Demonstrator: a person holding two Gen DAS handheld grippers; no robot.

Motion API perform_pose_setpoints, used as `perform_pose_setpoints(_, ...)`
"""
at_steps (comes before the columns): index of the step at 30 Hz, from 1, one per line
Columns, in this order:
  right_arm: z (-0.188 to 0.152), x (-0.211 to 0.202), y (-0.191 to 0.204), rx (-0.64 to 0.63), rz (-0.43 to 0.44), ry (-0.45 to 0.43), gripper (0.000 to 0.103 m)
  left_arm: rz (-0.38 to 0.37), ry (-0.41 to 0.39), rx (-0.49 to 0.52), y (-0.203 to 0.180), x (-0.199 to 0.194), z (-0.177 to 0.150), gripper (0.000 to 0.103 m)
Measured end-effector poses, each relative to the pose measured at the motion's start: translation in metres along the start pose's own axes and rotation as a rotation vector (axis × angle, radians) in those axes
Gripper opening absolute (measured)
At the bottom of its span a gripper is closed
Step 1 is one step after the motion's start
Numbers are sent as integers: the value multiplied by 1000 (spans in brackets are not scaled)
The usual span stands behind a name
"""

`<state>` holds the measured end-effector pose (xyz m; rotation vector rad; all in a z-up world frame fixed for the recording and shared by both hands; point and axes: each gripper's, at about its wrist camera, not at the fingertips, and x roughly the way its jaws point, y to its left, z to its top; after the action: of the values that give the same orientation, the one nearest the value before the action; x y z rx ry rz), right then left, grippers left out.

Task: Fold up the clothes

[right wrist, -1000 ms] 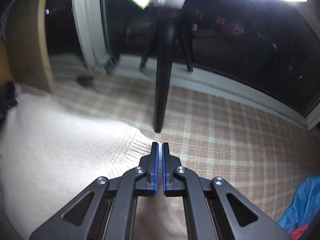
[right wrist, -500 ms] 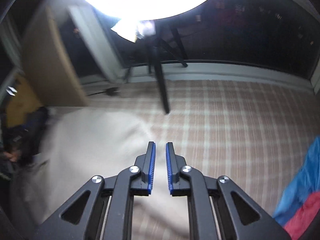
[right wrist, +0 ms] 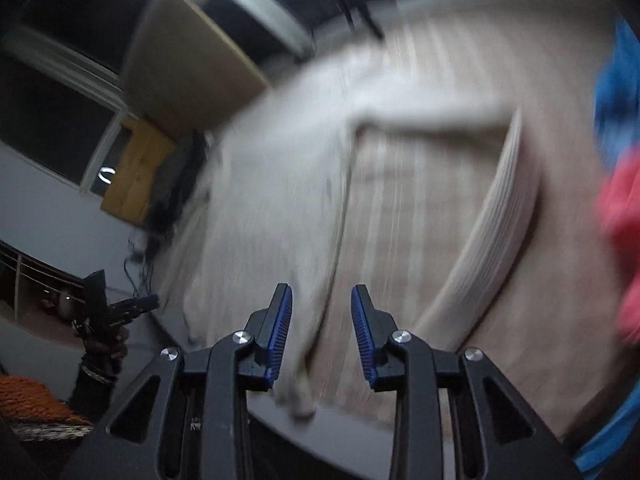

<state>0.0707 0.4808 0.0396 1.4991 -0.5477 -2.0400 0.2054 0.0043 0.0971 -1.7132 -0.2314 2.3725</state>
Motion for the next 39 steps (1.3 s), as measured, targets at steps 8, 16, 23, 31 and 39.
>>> perform_pose_setpoints(8,-57,70,27,-18,-50,91,30,-18,78,83,-9,49,-14,30)
perform_pose_setpoints(16,-65,102,54,-91,-113,133,30,-109,60,105,-7,47,-9,14)
perform_pose_setpoints(23,-56,45,78,-24,19,-8,5,-188,-17,45,4,-9,-8,5)
perform_pose_setpoints(31,-58,51,60,56,-92,29,5,-204,100,-98,34,15,-22,5)
perform_pose_setpoints(39,-64,88,67,-49,-267,193,9,-100,130,-35,36,29,-24,5)
